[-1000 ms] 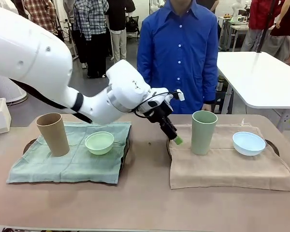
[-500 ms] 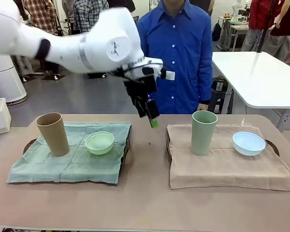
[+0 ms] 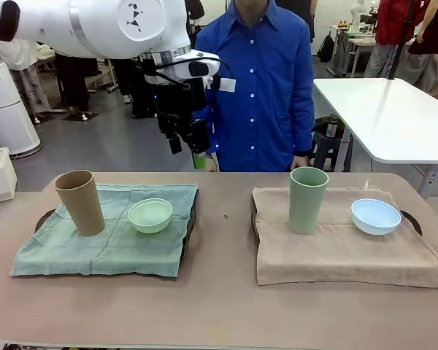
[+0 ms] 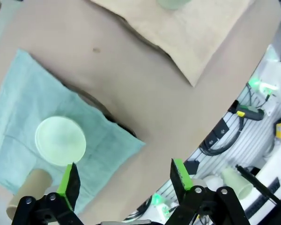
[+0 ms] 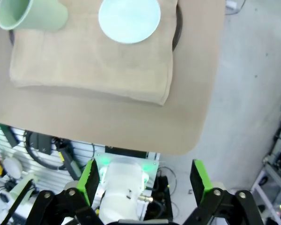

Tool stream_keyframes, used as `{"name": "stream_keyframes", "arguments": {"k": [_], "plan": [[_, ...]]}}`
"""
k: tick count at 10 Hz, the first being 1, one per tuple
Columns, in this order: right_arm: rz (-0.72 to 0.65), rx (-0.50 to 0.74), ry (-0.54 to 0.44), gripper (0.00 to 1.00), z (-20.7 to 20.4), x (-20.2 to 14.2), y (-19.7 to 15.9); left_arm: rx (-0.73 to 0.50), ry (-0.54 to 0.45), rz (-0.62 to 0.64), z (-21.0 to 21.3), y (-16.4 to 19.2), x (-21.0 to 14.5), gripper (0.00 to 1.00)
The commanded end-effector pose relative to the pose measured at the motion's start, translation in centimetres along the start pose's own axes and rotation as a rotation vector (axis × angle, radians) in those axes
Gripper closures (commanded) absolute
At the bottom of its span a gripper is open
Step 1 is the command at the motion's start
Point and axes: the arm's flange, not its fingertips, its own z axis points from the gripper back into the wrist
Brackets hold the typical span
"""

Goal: Set up a tray with a mat and arrange the tableware.
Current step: Place the Picnic Bowl and Reusable plastic cup back onto the Handle tray in front of the human's position.

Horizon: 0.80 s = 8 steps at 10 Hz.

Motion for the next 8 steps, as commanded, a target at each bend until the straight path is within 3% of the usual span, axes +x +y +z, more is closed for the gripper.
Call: {"name": "stream_keyframes", "arguments": {"k": [1, 8], "plan": [[0.0, -0.019, -0.009, 0.0, -0.52, 0.55, -0.23, -0.01, -0.007, -0.036, -0.57, -0.05, 0.78, 0.0], [0.0, -0.019, -0.009, 0.0, -0.52, 0.55, -0.23, -0.01, -0.007, -0.036, -0.57, -0.05, 0.78, 0.0]]}}
